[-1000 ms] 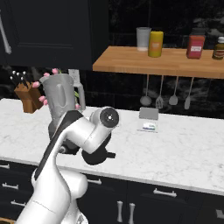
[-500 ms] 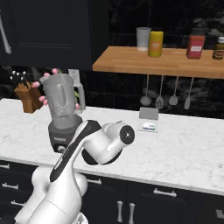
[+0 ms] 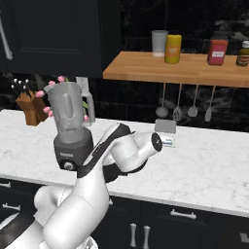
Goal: Close the lid blender by securely placing the lid on top.
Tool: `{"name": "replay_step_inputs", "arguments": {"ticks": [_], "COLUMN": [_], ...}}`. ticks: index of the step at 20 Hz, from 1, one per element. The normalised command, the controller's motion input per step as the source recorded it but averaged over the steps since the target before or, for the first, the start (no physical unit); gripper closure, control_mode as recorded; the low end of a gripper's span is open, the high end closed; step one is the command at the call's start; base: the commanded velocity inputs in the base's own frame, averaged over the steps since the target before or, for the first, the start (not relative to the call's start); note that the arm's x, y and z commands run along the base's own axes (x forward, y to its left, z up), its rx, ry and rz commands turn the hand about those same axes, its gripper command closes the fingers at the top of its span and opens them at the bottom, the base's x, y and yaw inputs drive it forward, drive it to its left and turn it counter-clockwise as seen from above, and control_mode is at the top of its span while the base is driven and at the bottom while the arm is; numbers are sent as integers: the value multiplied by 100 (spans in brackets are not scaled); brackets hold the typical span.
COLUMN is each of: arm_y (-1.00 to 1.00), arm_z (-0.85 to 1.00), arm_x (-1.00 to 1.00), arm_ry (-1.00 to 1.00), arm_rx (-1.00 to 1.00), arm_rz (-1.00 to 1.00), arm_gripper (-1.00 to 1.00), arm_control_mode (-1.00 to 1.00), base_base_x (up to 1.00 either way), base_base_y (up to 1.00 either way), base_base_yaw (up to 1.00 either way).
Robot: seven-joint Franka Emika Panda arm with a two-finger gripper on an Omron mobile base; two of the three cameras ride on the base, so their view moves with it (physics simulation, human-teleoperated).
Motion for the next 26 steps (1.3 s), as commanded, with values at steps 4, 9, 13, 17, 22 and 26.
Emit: {"name": "replay_step_inputs", "arguments": {"ticks": [4, 9, 13, 17, 22, 26], "arm_y": [-2, -13, -24, -7, 0, 0], "arm_z": [-59, -40, -30, -42, -55, -36], "arm_x": [6, -1, 0, 0, 0, 0], "arm_ry": [-3, -9, -1, 0, -2, -1], "arm_rx": [-14, -15, -12, -10, -10, -7], "arm_rz": [50, 19, 1, 0, 0, -1], "arm_gripper": [-100, -100, -100, -100, -100, -100], "arm_control_mode": [-100, -100, -100, -100, -100, -100], "base_base_x": [0, 0, 0, 0, 0, 0], "base_base_y": [0, 0, 0, 0, 0, 0], "base_base_yaw": [0, 0, 0, 0, 0, 0]}}
